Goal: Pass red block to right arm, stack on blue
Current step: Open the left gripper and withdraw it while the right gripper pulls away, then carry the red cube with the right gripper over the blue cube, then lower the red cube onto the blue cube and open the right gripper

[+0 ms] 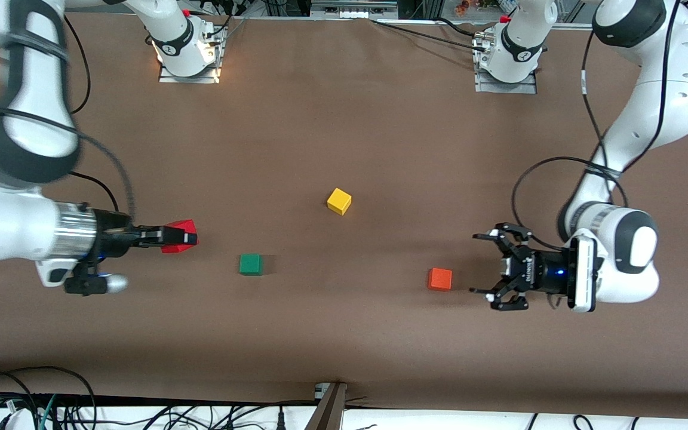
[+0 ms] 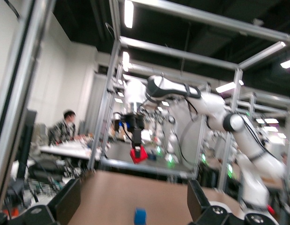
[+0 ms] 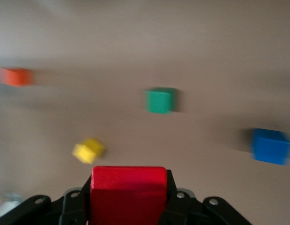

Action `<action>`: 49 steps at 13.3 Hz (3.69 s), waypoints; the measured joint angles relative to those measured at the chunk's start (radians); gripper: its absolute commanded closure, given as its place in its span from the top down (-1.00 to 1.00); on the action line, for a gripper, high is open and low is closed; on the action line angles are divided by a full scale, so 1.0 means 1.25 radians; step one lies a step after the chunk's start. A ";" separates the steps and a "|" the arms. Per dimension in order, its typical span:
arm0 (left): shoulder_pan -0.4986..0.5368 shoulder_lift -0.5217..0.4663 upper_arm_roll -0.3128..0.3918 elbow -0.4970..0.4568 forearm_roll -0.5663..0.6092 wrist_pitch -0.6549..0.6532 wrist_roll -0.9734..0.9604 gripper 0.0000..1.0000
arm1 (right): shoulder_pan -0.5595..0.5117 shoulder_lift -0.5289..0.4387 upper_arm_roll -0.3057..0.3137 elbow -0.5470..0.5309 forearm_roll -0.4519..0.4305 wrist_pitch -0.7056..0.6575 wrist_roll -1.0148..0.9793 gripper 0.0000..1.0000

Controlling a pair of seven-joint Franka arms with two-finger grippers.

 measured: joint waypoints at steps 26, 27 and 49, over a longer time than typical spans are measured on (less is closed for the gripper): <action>0.142 -0.384 0.170 0.126 0.995 -0.087 -0.831 1.00 | 0.026 -0.275 -0.069 -0.876 -0.345 0.771 0.022 -1.00; 0.142 -0.385 0.169 0.132 0.991 -0.087 -0.867 1.00 | 0.026 -0.274 -0.069 -0.892 -0.345 0.802 0.025 -1.00; -0.306 -0.817 0.373 -0.201 0.990 -0.173 -1.489 1.00 | 0.030 -0.236 -0.061 -0.860 -0.345 0.918 0.027 1.00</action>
